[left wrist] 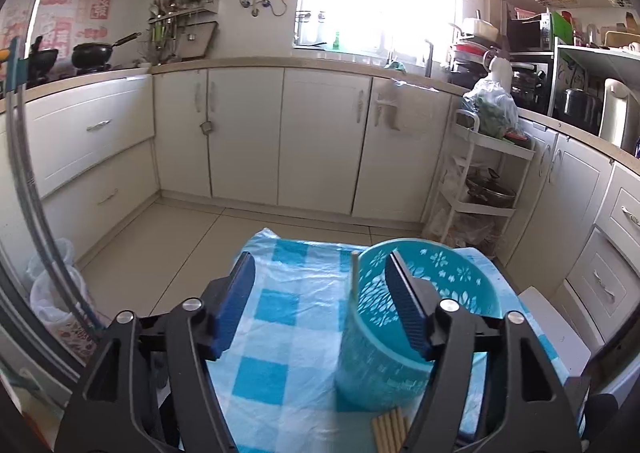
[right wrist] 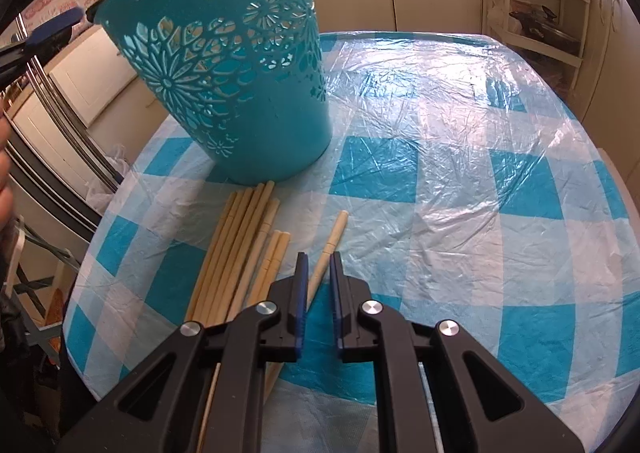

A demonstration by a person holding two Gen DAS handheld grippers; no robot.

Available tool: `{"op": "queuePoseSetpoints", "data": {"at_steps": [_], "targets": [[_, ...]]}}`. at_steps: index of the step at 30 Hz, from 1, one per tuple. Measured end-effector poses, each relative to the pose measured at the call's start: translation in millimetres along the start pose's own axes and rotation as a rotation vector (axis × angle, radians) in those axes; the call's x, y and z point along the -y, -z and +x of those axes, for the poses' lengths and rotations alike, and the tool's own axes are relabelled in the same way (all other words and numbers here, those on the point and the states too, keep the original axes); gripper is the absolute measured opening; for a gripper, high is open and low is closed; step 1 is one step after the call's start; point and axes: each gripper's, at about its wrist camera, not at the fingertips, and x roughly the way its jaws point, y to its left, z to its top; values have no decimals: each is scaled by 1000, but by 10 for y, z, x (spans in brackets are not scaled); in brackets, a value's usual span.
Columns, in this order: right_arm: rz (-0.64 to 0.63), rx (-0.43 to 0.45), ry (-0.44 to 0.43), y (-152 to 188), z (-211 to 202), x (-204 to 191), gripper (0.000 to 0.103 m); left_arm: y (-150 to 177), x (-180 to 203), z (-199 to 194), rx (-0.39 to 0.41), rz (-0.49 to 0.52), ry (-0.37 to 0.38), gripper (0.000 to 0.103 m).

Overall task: Organize utensils
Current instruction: 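Carry the stick over the teal basket and open the left tool, then grasp a wooden stick from the pile with the right tool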

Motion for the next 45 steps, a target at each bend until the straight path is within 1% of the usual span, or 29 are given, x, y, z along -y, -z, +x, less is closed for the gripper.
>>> {"op": "queuePoseSetpoints", "data": {"at_steps": [3, 5, 8, 11, 14, 17, 21, 23, 28, 29, 30, 33, 35, 37, 40, 41, 43, 44, 45], "targets": [[-47, -4, 41, -9, 12, -69, 10, 96, -108, -96, -17, -19, -15, 75], [-62, -13, 46, -5, 0, -72, 9, 194, -209, -159, -37, -42, -23, 79], [-40, -25, 25, -2, -68, 2, 6, 309, -331, -192, -73, -73, -21, 80], [10, 4, -29, -31, -284, 117, 6, 442, -459, -219, -106, -94, -28, 81], [42, 76, -98, -129, -633, 180, 6, 533, -560, -219, -138, -118, -33, 81], [57, 158, -164, -299, -1008, 173, 6, 613, -649, -239, -164, -139, -38, 81], [48, 279, -246, -642, -1442, 28, 5, 683, -691, -284, -182, -153, -39, 82], [31, 332, -273, -814, -1597, -74, 5, 700, -692, -312, -186, -152, -37, 82], [-11, 436, -309, -1239, -1903, -246, 4, 736, -705, -334, -197, -157, -34, 84], [-21, 459, -309, -1333, -1968, -282, 4, 746, -712, -331, -201, -159, -33, 84], [-32, 474, -305, -1401, -2018, -312, 1, 759, -718, -326, -204, -163, -32, 84], [-56, 509, -276, -1537, -2099, -342, 1, 779, -737, -304, -217, -171, -30, 84], [-65, 505, -260, -1546, -2082, -344, 1, 799, -751, -290, -221, -178, -30, 84], [-79, 466, -214, -1508, -1939, -350, 1, 822, -765, -261, -232, -182, -32, 84], [-70, 321, -157, -1347, -1553, -269, 1, 863, -785, -215, -251, -192, -39, 84], [-69, 260, -128, -1228, -1381, -225, 1, 883, -794, -200, -258, -195, -42, 84], [-66, 176, -59, -1009, -1116, -91, 1, 909, -817, -184, -267, -198, -50, 84], [-48, 158, -37, -916, -1027, 6, 3, 925, -833, -178, -272, -200, -53, 84], [-4, 137, -34, -809, -925, 152, 21, 939, -844, -170, -276, -203, -55, 84]]}}
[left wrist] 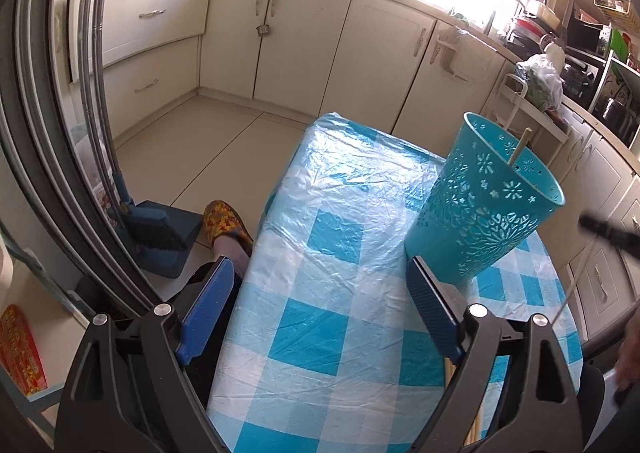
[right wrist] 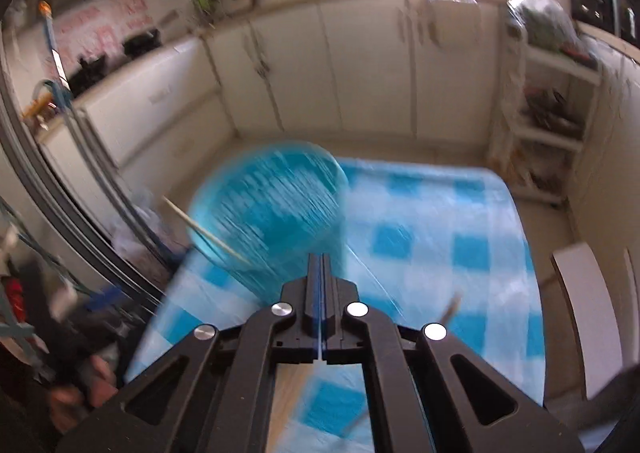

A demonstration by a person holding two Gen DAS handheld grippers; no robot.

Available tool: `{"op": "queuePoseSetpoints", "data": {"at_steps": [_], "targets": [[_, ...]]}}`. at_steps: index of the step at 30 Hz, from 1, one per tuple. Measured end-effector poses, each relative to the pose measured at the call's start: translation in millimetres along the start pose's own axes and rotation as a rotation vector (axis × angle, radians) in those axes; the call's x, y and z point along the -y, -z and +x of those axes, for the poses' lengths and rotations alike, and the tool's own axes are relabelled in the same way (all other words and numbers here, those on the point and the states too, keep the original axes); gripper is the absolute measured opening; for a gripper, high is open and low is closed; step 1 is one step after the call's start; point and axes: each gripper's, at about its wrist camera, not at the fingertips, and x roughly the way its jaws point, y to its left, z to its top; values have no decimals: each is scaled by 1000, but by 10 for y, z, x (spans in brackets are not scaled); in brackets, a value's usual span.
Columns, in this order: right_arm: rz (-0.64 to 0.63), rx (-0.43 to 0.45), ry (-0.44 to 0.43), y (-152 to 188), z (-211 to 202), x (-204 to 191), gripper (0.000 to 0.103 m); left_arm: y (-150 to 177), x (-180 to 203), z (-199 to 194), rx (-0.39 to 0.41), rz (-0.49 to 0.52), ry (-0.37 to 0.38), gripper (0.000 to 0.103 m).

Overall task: Organize utensils
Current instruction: 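Lift the stick over the teal basket and open the right tool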

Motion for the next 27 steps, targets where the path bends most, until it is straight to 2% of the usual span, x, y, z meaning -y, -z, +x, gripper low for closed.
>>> {"op": "queuePoseSetpoints", "data": {"at_steps": [1, 2, 4, 6, 9, 13, 15, 19, 20, 21, 22, 24, 27], "targets": [[76, -13, -16, 116, 79, 203, 53, 12, -15, 18, -6, -3, -4, 84], [149, -11, -24, 202, 120, 384, 60, 22, -23, 40, -13, -6, -7, 84], [281, -4, -12, 362, 142, 748, 59, 43, -31, 73, -25, -8, -11, 84], [344, -10, 44, 475, 141, 960, 55, 57, -20, 107, -33, -7, -14, 84], [336, -58, 153, 560, 245, 1050, 49, 88, 25, 169, -51, 1, -10, 84], [326, -85, 215, 534, 471, 1087, 44, 140, 121, 204, -69, 25, -4, 84], [289, -104, 251, 470, 634, 1014, 42, 164, 167, 213, -76, 40, -3, 85], [148, -147, 394, 446, 924, 846, 32, 173, 182, 210, -81, 39, -1, 85], [120, -152, 378, 445, 927, 799, 24, 172, 173, 205, -81, 36, -1, 85], [105, -162, 367, 439, 924, 773, 10, 172, 162, 206, -82, 32, -2, 85], [81, -173, 361, 432, 927, 756, 7, 168, 151, 205, -84, 28, -2, 85], [60, -186, 324, 464, 860, 733, 6, 164, 129, 215, -87, 20, -1, 85], [123, -162, 227, 469, 657, 785, 6, 170, 99, 228, -91, 8, 0, 85]]}}
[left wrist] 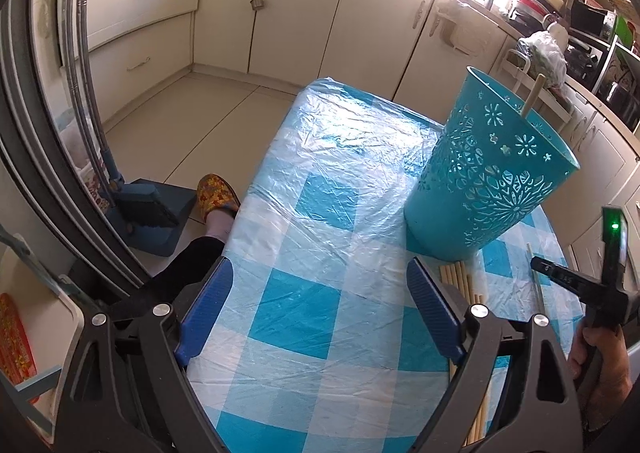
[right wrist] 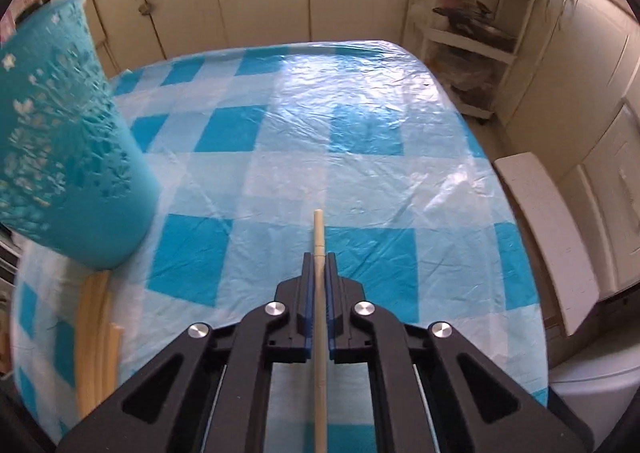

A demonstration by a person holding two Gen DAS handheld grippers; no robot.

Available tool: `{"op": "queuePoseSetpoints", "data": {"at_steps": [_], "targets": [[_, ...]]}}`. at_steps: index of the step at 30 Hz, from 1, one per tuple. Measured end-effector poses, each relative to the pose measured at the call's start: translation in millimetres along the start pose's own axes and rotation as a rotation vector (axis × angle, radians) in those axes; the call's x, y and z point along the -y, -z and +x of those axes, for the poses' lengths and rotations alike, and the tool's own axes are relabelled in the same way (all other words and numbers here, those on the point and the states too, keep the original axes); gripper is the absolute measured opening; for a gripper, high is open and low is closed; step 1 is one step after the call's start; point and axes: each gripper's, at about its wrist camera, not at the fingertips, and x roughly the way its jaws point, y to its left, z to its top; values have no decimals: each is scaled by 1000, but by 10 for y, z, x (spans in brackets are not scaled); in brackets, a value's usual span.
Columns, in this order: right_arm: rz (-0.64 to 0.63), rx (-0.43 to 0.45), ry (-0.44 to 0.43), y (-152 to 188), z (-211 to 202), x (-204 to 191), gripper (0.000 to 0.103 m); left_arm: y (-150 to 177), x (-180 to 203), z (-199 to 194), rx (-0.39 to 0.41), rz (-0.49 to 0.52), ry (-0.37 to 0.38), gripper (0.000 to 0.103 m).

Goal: Organize utensils

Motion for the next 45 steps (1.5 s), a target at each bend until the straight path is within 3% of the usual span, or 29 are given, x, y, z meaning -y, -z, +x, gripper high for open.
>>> {"op": "queuePoseSetpoints", "data": {"at_steps": [5, 8, 11, 15, 18, 23, 30, 34, 40, 42, 45], "targets": [[128, 106, -246, -105, -601, 61, 6, -4, -31, 6, -7, -13, 2, 85], [145, 262, -405, -346, -1228, -59, 6, -14, -15, -29, 2, -12, 3, 85], [114, 441, -497, -671, -1727, -343, 6, -22, 25, -90, 17, -1, 3, 85], [86, 679, -525, -1005, -2061, -730, 6, -33, 92, -200, 41, 22, -1, 88], [82, 774, -446, -1126, -1946, -1008, 6, -48, 118, -282, 58, 35, -10, 90], [58, 751, -301, -1077, -1449, -1274, 6, -70, 111, -393, 80, 50, -34, 92], [37, 634, -274, -940, -1056, -1188, 7, -76, 59, -393, 72, 37, -29, 92], [5, 637, -280, -831, -1196, -1125, 20, -66, 101, -408, 69, 44, -26, 92], [55, 678, -305, -487, -1602, -816, 32, -65, 154, -528, 89, 57, -36, 94], [62, 646, -296, -290, -1646, -723, 32, -60, 153, -564, 94, 56, -37, 95], [39, 521, -258, 86, -1508, -683, 32, -37, 163, -607, 94, 54, -37, 95]]}}
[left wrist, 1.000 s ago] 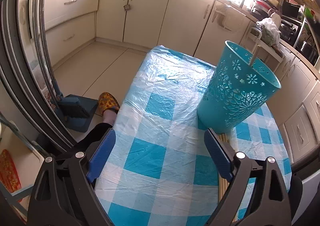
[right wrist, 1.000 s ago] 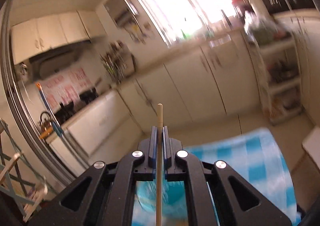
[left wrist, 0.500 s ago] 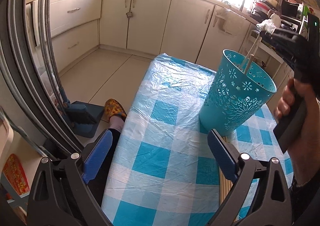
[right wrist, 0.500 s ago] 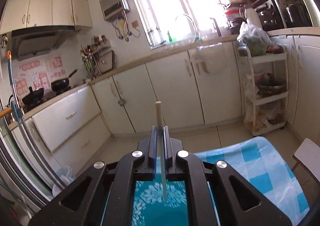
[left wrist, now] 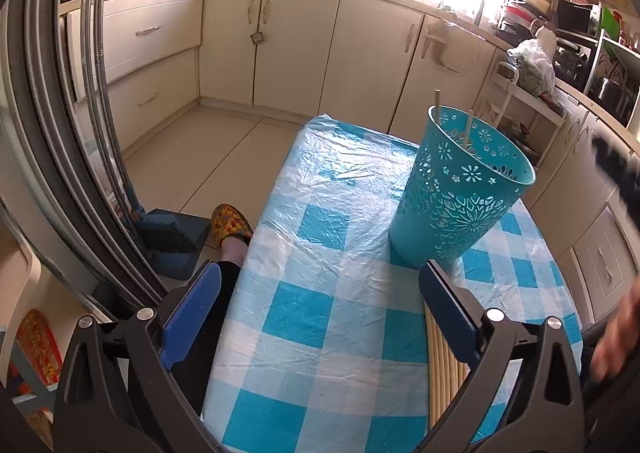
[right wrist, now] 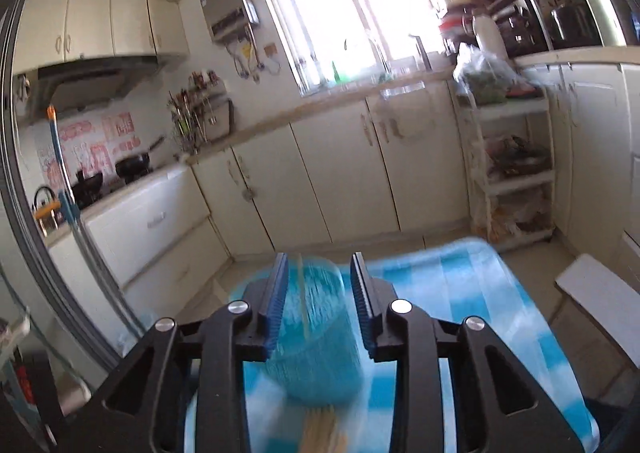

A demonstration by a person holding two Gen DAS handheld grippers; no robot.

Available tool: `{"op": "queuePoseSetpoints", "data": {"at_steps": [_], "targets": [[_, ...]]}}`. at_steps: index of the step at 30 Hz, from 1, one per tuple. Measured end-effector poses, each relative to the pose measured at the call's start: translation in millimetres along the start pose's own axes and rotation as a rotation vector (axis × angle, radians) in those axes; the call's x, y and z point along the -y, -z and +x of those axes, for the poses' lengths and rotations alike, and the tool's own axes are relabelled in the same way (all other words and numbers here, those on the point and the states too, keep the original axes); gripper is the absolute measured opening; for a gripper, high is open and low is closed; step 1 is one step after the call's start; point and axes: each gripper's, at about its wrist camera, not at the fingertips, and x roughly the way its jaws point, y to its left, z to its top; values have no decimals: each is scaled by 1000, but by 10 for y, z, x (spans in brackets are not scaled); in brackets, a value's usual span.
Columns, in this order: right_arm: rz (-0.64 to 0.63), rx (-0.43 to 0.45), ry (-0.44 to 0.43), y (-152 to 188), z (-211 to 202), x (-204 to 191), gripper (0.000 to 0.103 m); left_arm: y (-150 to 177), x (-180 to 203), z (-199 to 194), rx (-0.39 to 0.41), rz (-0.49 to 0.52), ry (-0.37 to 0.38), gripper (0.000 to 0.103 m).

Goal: Organize utensils

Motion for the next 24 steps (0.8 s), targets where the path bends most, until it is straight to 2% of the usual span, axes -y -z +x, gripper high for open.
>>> {"op": "queuePoseSetpoints", "data": {"at_steps": [5, 8, 13, 17, 21, 24], "targets": [[-21, -315, 24, 783, 275, 66, 22, 58, 48, -62, -13, 15, 0, 95], [-54, -424, 29, 1063, 497, 17, 20, 86, 68, -120, -17, 29, -5, 95], [-93, -486, 60, 1184, 792, -44, 17, 118, 45, -214, -14, 41, -17, 95], [-130, -485, 76, 1189, 926, -115, 17, 151, 10, -209, -28, 45, -27, 95], [-161, -483, 91, 1228, 978, -101, 8, 178, 28, -162, -49, 55, -23, 95], [-174, -481, 97, 1230, 974, -49, 6, 222, 139, -34, -89, 99, -8, 95]]}}
